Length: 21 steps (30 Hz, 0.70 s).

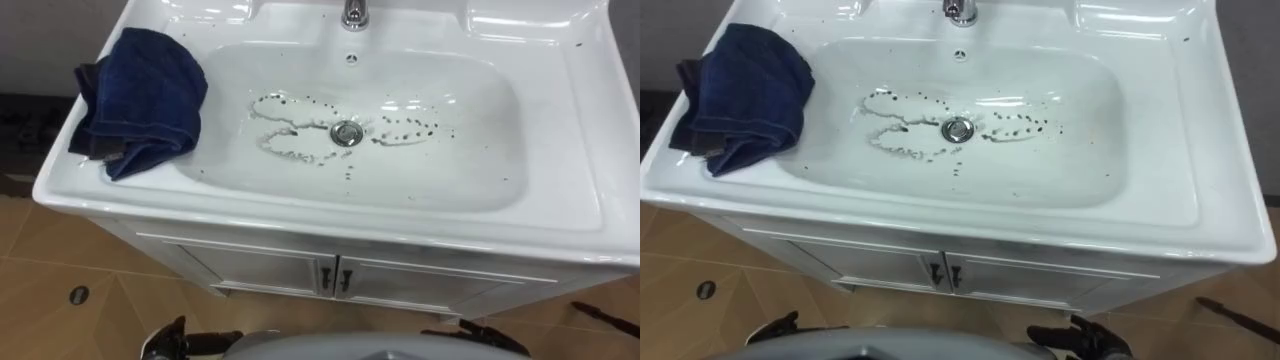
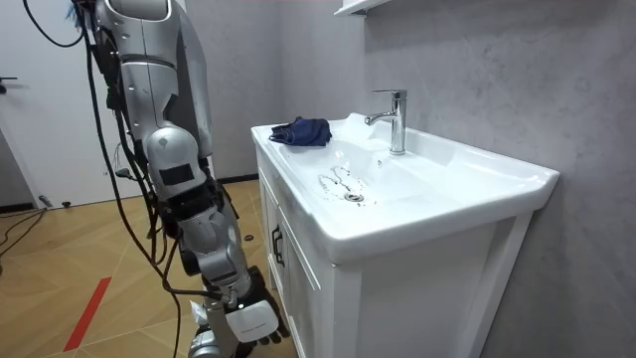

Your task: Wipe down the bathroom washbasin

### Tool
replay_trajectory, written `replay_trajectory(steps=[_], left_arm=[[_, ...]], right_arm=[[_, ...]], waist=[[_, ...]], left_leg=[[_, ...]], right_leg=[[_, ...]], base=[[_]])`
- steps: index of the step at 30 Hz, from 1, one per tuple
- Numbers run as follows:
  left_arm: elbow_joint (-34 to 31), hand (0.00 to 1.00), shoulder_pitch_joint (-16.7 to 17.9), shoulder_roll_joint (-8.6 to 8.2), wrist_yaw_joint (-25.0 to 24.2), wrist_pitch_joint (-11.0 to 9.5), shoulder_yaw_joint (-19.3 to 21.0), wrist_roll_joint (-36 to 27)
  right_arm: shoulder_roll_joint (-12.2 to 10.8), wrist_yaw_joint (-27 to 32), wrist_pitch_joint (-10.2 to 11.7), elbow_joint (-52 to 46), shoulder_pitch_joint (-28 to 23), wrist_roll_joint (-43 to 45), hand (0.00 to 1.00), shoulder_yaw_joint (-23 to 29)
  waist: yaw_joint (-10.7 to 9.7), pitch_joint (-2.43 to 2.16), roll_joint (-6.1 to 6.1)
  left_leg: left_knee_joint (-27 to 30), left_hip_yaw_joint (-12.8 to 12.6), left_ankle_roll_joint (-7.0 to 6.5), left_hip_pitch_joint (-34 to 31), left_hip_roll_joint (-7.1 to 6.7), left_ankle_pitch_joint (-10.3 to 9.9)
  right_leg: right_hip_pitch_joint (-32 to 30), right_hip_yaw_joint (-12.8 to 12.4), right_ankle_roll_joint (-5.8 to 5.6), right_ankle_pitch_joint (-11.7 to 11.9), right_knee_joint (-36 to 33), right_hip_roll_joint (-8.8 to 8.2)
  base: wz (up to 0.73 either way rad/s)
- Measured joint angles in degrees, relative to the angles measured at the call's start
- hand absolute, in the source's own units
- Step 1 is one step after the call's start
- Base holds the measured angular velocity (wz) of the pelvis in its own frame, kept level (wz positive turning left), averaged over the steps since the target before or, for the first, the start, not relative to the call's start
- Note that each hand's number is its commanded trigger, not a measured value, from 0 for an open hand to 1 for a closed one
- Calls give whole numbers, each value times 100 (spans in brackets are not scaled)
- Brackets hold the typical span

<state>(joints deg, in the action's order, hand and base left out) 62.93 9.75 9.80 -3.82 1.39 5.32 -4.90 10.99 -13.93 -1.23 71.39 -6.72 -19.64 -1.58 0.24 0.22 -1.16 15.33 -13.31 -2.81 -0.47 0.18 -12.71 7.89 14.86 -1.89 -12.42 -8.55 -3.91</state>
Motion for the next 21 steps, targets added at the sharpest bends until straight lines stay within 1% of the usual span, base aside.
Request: replay_trajectory(steps=[3, 7, 10, 12, 14, 16, 17, 19, 21], left_arm=[[6, 0, 2, -3, 46, -45, -18, 8], [17, 0, 20, -2, 91, -155, -104, 5], [25, 0, 61, -5, 92, -190, -104, 2], [25, 0, 103, -9, 96, -222, -103, -21], [25, 0, 115, -14, 101, -262, -103, -32], [79, 0, 98, -25, 99, -328, -83, -77], [108, 0, 84, -25, 99, -332, -65, -81], [144, 0, 110, -32, 102, -331, 74, -70], [281, 0, 127, -26, 129, -310, 159, -73]], right_arm=[[0, -7, 22, 0, -3, 3, 0, -7], [12, -17, 119, -1, -8, 20, 0, -56], [18, -56, 170, 9, -14, 18, 0, -56], [18, -61, 194, 24, -11, 19, 0, -54], [18, -67, 203, 25, -10, 25, 0, -49], [20, -98, 225, 25, -9, 249, 0, 11], [18, -111, 226, 25, -6, 272, 0, 30], [17, -113, 230, 26, -5, 472, 0, 109], [26, -64, 211, 39, 2, 569, 0, 125]], waist=[[-3, -1, -5], [1, 1, 2], [2, 1, 18], [-2, -2, 25], [-12, -3, 30], [-9, -1, 37], [-10, -12, 55], [11, -11, 70], [35, -2, 72]], left_leg=[[8, 4, 0, -7, -7, 0], [-4, 3, 4, -19, -10, -2], [-6, 3, 15, -29, 0, -8], [-3, 21, 19, -38, 3, -11], [3, 57, 19, -48, 0, -11], [9, 152, 19, -87, -14, -12], [9, 184, 19, -87, -21, -12], [32, 286, 18, -76, -48, -11], [33, 325, 17, -44, -61, -12]], right_leg=[[-3, 10, 0, 0, -3, -1], [-15, 9, 0, 0, -10, 0], [-28, 21, 1, 1, -21, 5], [-28, 89, 2, 5, -30, 3], [-25, 125, 2, 7, -40, 3], [4, 198, 2, 7, -42, 2], [19, 238, 1, 7, -34, 1], [85, 302, 1, 7, -18, -1], [131, 308, 0, 7, -16, -3]], base=[[0], [0], [0], [3], [9], [17], [24], [22], [11]])
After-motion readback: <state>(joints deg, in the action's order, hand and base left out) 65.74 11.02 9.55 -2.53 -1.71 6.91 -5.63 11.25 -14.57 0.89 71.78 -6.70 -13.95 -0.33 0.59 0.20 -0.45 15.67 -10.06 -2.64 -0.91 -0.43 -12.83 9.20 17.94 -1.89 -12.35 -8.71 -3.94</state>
